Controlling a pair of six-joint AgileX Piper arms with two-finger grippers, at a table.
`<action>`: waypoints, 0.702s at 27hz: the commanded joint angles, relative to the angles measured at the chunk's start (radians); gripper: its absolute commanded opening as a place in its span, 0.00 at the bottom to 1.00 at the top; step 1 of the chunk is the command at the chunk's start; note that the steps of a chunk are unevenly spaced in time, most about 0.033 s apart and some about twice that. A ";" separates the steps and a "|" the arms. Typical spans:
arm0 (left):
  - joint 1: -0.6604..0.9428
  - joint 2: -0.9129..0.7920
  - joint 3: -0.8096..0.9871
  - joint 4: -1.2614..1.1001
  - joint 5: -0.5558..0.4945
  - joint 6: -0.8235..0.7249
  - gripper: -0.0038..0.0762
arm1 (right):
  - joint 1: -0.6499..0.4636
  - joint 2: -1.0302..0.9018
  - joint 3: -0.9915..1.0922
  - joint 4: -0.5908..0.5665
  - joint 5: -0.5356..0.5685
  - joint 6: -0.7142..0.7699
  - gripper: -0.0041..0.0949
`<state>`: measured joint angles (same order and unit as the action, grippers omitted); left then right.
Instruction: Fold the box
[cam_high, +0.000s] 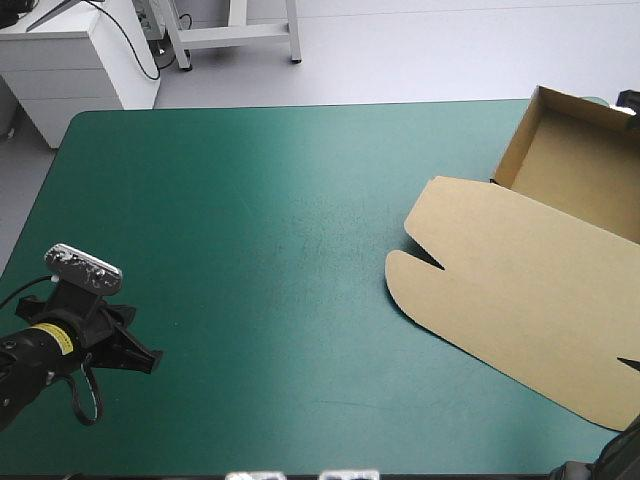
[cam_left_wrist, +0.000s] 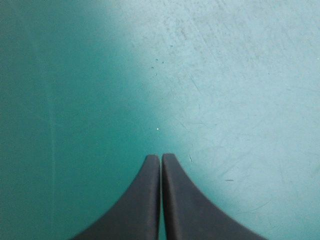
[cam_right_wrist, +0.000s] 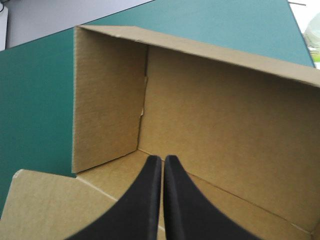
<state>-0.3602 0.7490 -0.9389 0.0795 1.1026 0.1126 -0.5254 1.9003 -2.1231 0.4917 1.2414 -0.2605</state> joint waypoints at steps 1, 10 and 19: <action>-0.002 -0.002 -0.013 0.008 -0.063 -0.004 0.04 | 0.060 -0.101 0.012 0.052 0.008 -0.051 0.04; -0.002 -0.069 0.100 0.001 -0.103 -0.013 0.04 | 0.269 -0.232 0.145 -0.041 0.008 -0.081 0.04; -0.002 -0.238 0.298 -0.007 -0.153 -0.140 0.04 | 0.349 -0.629 0.609 -0.072 -0.187 -0.130 0.04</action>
<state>-0.3602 0.5311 -0.6366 0.0775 1.0106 0.0000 -0.1779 1.4104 -1.6000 0.3932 1.1515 -0.3491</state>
